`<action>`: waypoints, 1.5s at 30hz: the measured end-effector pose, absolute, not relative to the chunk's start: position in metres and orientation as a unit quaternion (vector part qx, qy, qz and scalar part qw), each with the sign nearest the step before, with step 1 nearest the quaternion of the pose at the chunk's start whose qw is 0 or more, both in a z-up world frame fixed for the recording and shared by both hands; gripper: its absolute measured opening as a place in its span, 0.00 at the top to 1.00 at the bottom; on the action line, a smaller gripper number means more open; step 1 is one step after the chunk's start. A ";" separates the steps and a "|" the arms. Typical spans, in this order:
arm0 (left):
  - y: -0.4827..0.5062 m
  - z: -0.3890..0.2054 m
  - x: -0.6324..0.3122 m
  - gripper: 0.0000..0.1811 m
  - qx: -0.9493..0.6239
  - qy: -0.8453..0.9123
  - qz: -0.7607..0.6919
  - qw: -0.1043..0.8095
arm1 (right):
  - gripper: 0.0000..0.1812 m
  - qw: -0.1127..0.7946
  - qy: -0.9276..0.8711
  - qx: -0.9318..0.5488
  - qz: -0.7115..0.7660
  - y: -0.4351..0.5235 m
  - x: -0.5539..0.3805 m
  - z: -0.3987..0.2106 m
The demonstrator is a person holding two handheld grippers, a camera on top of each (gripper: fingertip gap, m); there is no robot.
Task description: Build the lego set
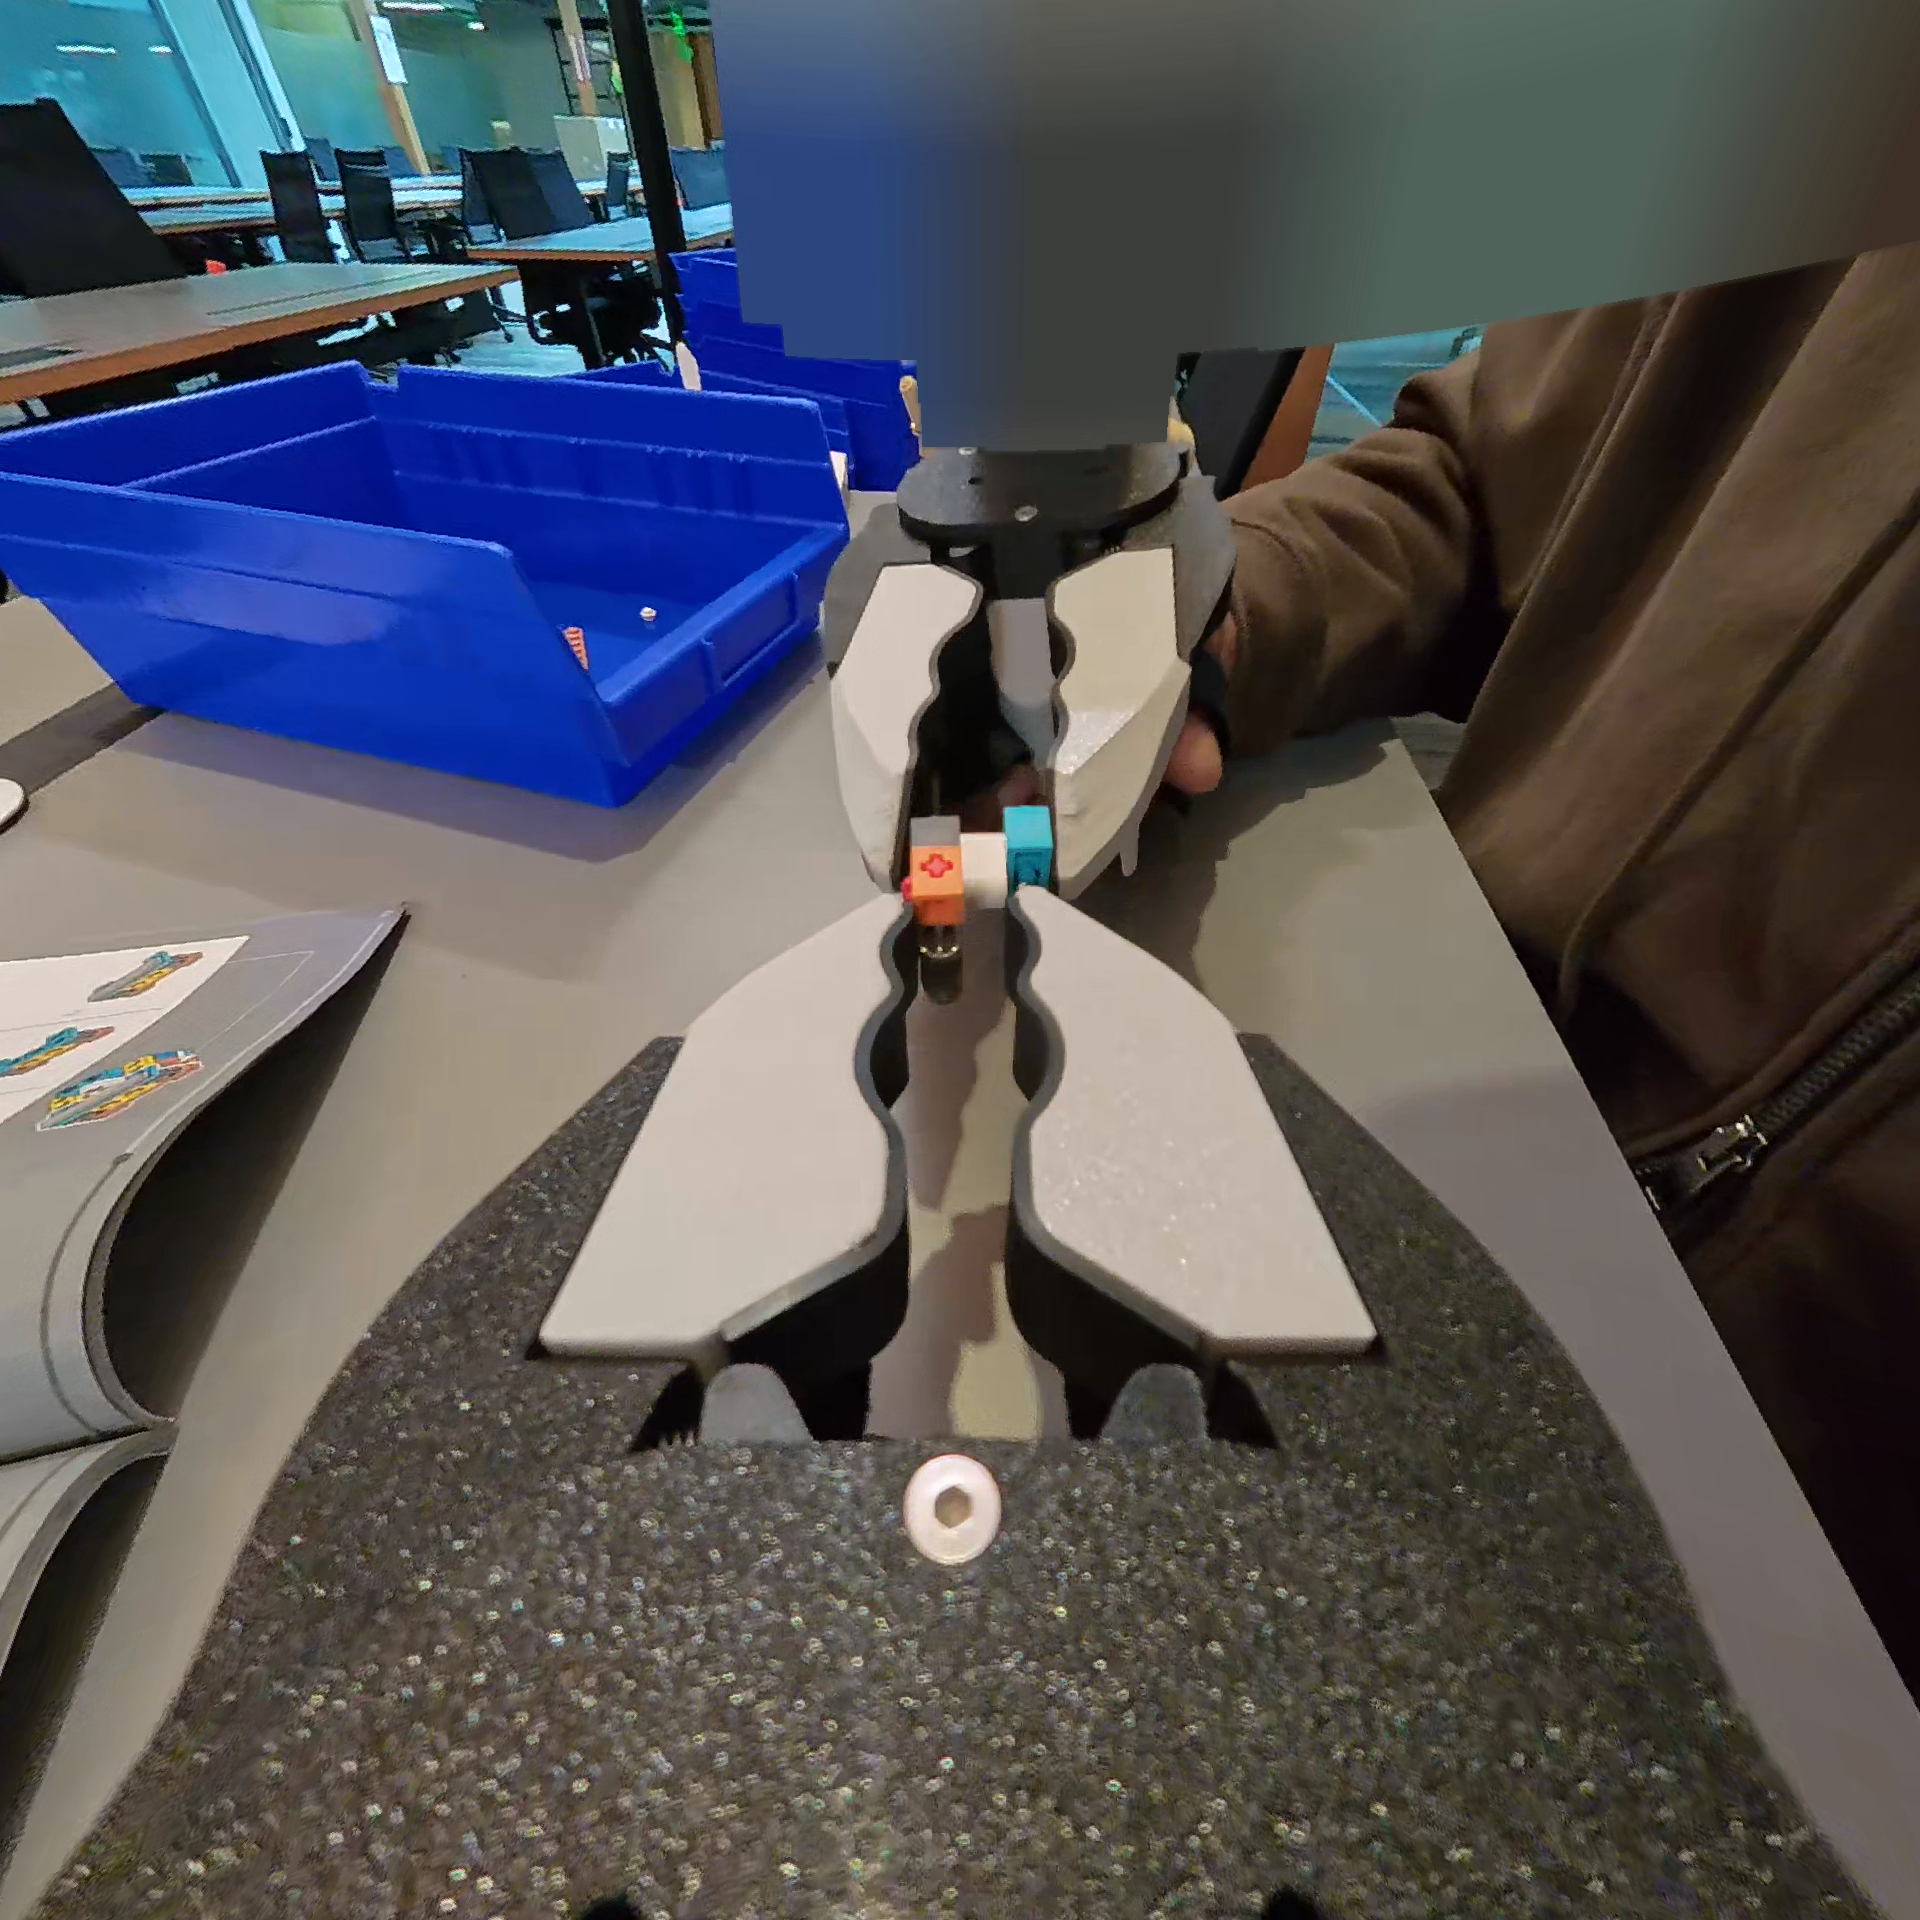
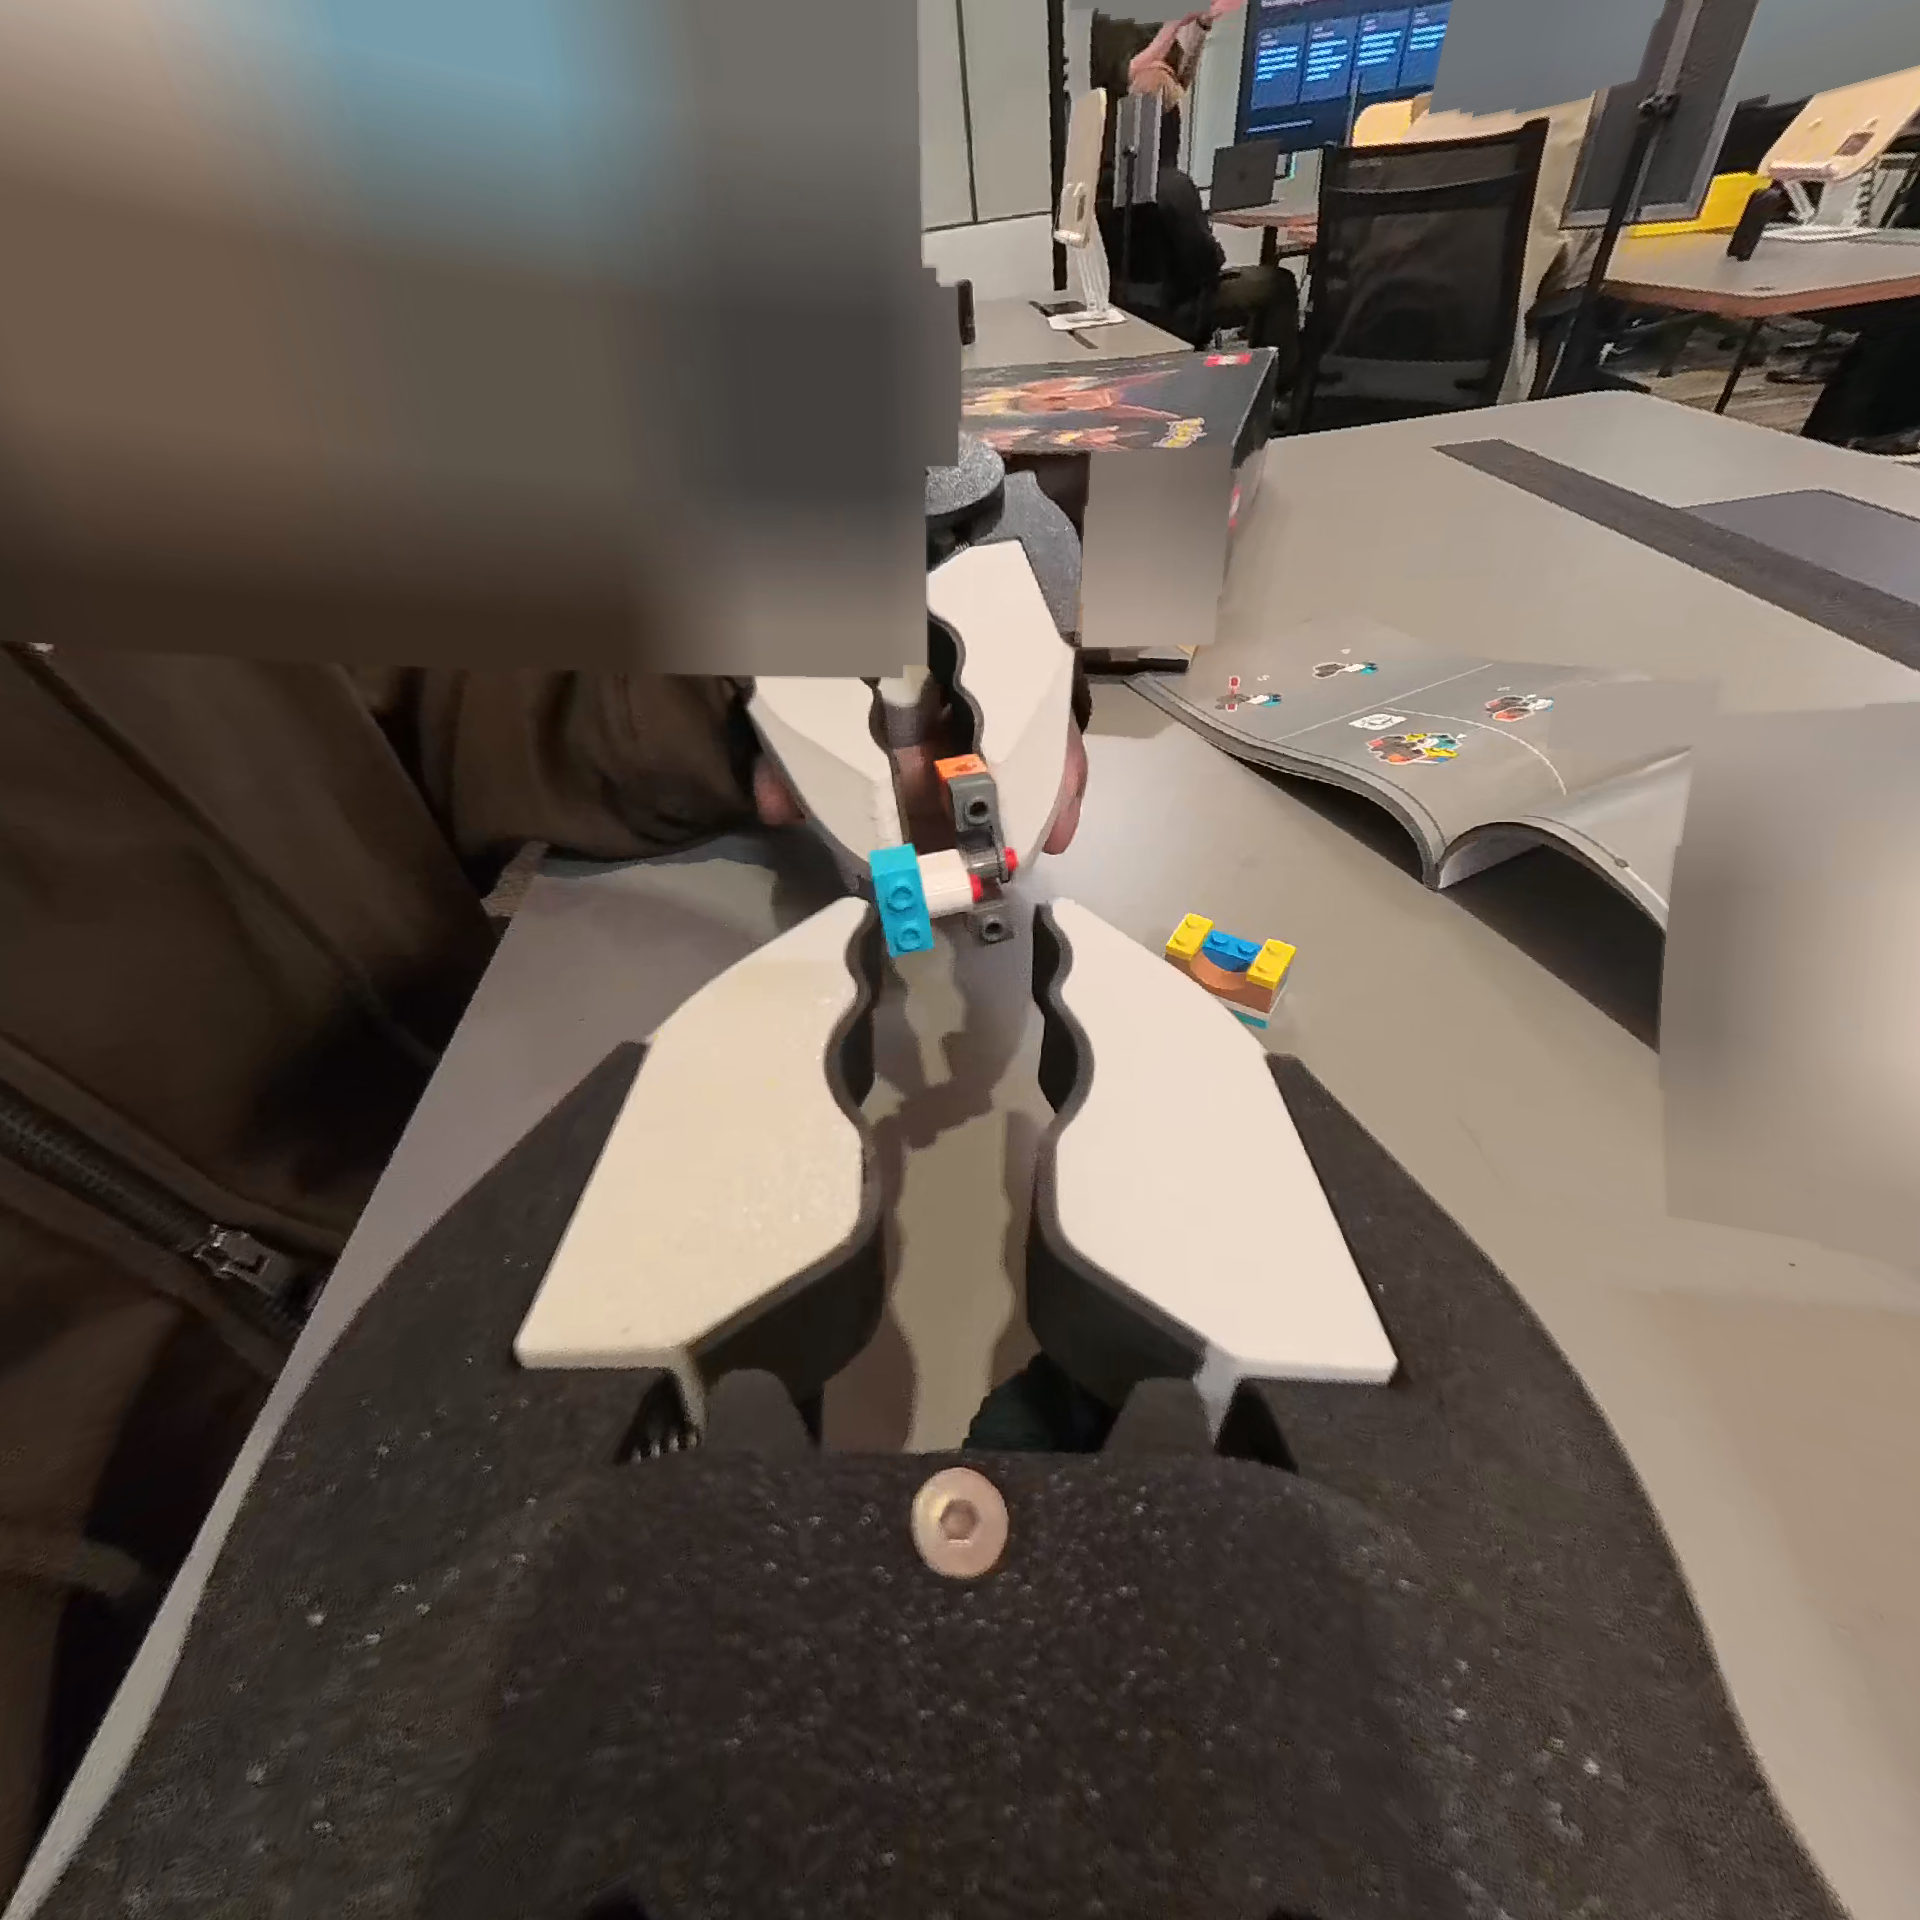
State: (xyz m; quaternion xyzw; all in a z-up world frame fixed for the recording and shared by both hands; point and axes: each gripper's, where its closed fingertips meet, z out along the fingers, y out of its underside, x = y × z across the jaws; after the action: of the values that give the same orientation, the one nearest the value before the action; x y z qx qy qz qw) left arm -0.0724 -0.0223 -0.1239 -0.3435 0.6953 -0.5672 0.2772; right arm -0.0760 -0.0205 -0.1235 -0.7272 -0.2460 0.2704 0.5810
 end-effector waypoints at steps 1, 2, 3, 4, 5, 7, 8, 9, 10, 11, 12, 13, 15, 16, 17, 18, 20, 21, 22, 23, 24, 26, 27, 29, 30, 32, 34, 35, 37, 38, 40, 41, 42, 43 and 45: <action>-0.023 -0.125 -0.073 0.92 -0.341 0.700 -0.563 0.277 | 0.85 0.582 -0.249 -0.724 0.273 -0.021 -0.077 -0.123; -0.023 -0.127 -0.073 0.92 -0.339 0.704 -0.558 0.278 | 0.85 0.583 -0.253 -0.722 0.274 -0.022 -0.078 -0.122; -0.024 -0.128 -0.073 0.92 -0.338 0.708 -0.554 0.278 | 0.85 0.582 -0.258 -0.721 0.273 -0.023 -0.079 -0.122; -0.025 -0.129 -0.073 0.92 -0.337 0.711 -0.551 0.277 | 0.85 0.582 -0.263 -0.720 0.271 -0.024 -0.081 -0.123; -0.026 -0.130 -0.074 0.92 -0.336 0.713 -0.550 0.276 | 0.85 0.581 -0.268 -0.721 0.267 -0.024 -0.082 -0.124; -0.026 -0.130 -0.073 0.92 -0.337 0.713 -0.550 0.275 | 0.88 0.581 -0.276 -0.722 0.255 -0.024 -0.082 -0.125; -0.026 -0.129 -0.074 0.92 -0.336 0.711 -0.555 0.273 | 0.90 0.582 -0.281 -0.720 0.253 -0.025 -0.083 -0.124; -0.027 -0.128 -0.074 0.92 -0.335 0.709 -0.559 0.270 | 0.90 0.585 -0.285 -0.717 0.250 -0.026 -0.084 -0.123; -0.028 -0.128 -0.074 0.92 -0.334 0.710 -0.559 0.270 | 0.90 0.587 -0.290 -0.715 0.244 -0.027 -0.084 -0.123; -0.028 -0.128 -0.074 0.92 -0.333 0.711 -0.557 0.271 | 0.90 0.587 -0.295 -0.715 0.238 -0.027 -0.084 -0.123; -0.028 -0.128 -0.074 0.92 -0.332 0.711 -0.557 0.270 | 0.90 0.589 -0.298 -0.714 0.233 -0.027 -0.084 -0.123; -0.029 -0.128 -0.075 0.92 -0.331 0.712 -0.558 0.269 | 0.90 0.590 -0.300 -0.713 0.229 -0.028 -0.084 -0.123; -0.030 -0.129 -0.075 0.92 -0.329 0.716 -0.555 0.266 | 0.90 0.589 -0.310 -0.714 0.217 -0.029 -0.085 -0.124; -0.031 -0.129 -0.076 0.92 -0.328 0.717 -0.555 0.265 | 0.90 0.589 -0.314 -0.714 0.211 -0.029 -0.085 -0.124; -0.031 -0.130 -0.076 0.91 -0.326 0.719 -0.554 0.263 | 0.90 0.587 -0.318 -0.715 0.209 -0.030 -0.086 -0.125; -0.031 -0.130 -0.076 0.91 -0.327 0.720 -0.552 0.264 | 0.90 0.584 -0.319 -0.717 0.208 -0.030 -0.086 -0.125; -0.032 -0.131 -0.076 0.92 -0.327 0.721 -0.552 0.261 | 0.90 0.581 -0.321 -0.719 0.206 -0.030 -0.086 -0.126; -0.033 -0.131 -0.077 0.92 -0.326 0.722 -0.553 0.259 | 0.90 0.579 -0.323 -0.720 0.207 -0.031 -0.086 -0.126; -0.033 -0.131 -0.077 0.92 -0.325 0.723 -0.552 0.258 | 0.90 0.577 -0.326 -0.720 0.206 -0.032 -0.086 -0.127; -0.034 -0.132 -0.077 0.92 -0.324 0.726 -0.550 0.257 | 0.90 0.574 -0.330 -0.722 0.204 -0.032 -0.087 -0.127; -0.034 -0.133 -0.078 0.92 -0.324 0.728 -0.547 0.256 | 0.90 0.570 -0.333 -0.724 0.203 -0.033 -0.087 -0.129; -0.035 -0.135 -0.078 0.92 -0.323 0.731 -0.546 0.253 | 0.90 0.566 -0.337 -0.725 0.202 -0.033 -0.087 -0.130; -0.036 -0.134 -0.079 0.92 -0.321 0.731 -0.547 0.251 | 0.90 0.565 -0.339 -0.724 0.204 -0.034 -0.088 -0.130; -0.036 -0.134 -0.079 0.92 -0.321 0.731 -0.549 0.250 | 0.90 0.565 -0.340 -0.723 0.206 -0.035 -0.088 -0.129; -0.037 -0.135 -0.079 0.92 -0.320 0.733 -0.547 0.248 | 0.90 0.562 -0.343 -0.723 0.206 -0.035 -0.089 -0.130; -0.039 -0.134 -0.080 0.92 -0.316 0.732 -0.551 0.246 | 0.90 0.566 -0.349 -0.718 0.206 -0.037 -0.090 -0.129; -0.037 -0.131 -0.080 0.92 -0.320 0.725 -0.559 0.246 | 0.90 0.575 -0.340 -0.712 0.216 -0.035 -0.089 -0.126; -0.038 -0.132 -0.081 0.92 -0.319 0.729 -0.556 0.241 | 0.90 0.571 -0.341 -0.712 0.223 -0.036 -0.090 -0.127; -0.036 -0.133 -0.080 0.92 -0.320 0.730 -0.551 0.247 | 0.90 0.572 -0.348 -0.711 0.215 -0.035 -0.090 -0.128; -0.038 -0.135 -0.081 0.92 -0.317 0.734 -0.549 0.242 | 0.90 0.569 -0.356 -0.710 0.212 -0.036 -0.091 -0.129; -0.039 -0.138 -0.082 0.92 -0.314 0.741 -0.541 0.242 | 0.90 0.562 -0.377 -0.710 0.195 -0.038 -0.091 -0.132; -0.039 -0.139 -0.082 0.92 -0.314 0.744 -0.539 0.240 | 0.90 0.557 -0.385 -0.712 0.187 -0.039 -0.091 -0.134; -0.039 -0.140 -0.082 0.92 -0.315 0.744 -0.538 0.238 | 0.90 0.553 -0.390 -0.714 0.180 -0.039 -0.090 -0.136; -0.040 -0.140 -0.082 0.92 -0.315 0.744 -0.539 0.236 | 0.89 0.550 -0.393 -0.716 0.174 -0.039 -0.089 -0.139; -0.040 -0.140 -0.082 0.92 -0.315 0.744 -0.542 0.232 | 0.86 0.546 -0.396 -0.719 0.167 -0.039 -0.087 -0.142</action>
State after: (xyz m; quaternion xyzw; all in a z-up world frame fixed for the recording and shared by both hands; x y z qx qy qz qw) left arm -0.0822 -0.0397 -0.1402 -0.3152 0.7435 -0.5421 0.2322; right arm -0.0871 -0.0390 -0.1417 -0.7193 -0.3958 0.1669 0.5460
